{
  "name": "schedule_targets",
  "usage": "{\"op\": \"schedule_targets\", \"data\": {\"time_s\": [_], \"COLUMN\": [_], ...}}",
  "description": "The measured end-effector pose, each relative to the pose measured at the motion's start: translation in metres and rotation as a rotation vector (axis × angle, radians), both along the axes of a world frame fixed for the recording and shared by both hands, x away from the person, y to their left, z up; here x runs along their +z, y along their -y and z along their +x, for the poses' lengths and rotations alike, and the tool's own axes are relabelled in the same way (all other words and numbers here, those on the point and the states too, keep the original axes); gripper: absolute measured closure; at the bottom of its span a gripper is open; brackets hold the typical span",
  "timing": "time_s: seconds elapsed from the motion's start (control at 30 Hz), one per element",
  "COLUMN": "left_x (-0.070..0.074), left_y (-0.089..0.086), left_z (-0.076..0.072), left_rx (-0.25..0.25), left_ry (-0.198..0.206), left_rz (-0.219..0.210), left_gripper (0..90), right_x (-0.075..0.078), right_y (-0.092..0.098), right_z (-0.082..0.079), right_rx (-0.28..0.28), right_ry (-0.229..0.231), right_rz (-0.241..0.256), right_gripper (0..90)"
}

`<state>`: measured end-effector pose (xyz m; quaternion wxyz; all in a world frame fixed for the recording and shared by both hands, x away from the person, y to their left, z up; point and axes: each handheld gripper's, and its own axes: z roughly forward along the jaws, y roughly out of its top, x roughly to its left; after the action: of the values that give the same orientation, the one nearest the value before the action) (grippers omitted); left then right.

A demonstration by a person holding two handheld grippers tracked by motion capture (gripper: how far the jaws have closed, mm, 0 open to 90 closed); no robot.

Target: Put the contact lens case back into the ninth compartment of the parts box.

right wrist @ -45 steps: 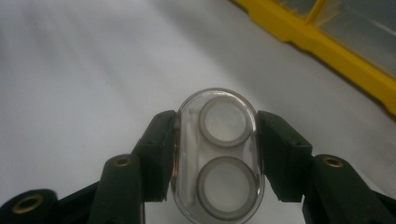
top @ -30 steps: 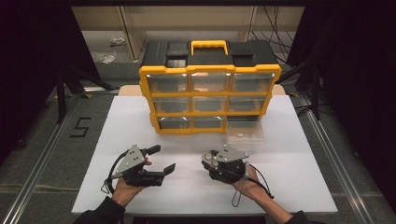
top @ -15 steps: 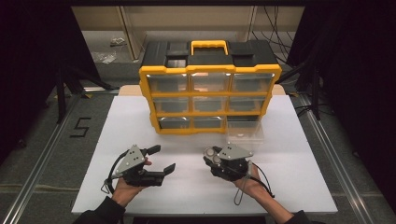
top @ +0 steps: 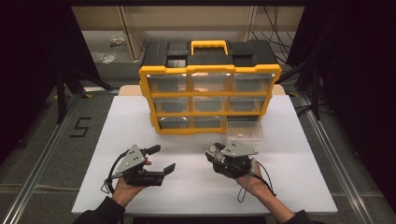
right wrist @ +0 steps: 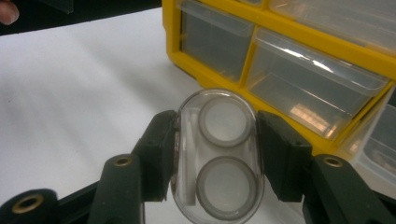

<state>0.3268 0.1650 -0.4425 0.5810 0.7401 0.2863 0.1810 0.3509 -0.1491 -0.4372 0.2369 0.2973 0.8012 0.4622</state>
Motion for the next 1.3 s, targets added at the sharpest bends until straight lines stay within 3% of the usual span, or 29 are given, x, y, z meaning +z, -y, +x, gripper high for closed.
{"op": "schedule_targets", "data": {"time_s": [1.3], "left_x": [0.000], "left_y": [0.000], "left_z": [0.000], "left_rx": [-0.001], "left_ry": [0.003], "left_rz": [-0.001], "left_gripper": [15.7], "right_x": [0.018], "right_y": [0.030], "right_z": [0.011], "right_rx": [-0.130], "right_ry": [0.062], "right_rz": [0.079], "right_gripper": [49.8]}}
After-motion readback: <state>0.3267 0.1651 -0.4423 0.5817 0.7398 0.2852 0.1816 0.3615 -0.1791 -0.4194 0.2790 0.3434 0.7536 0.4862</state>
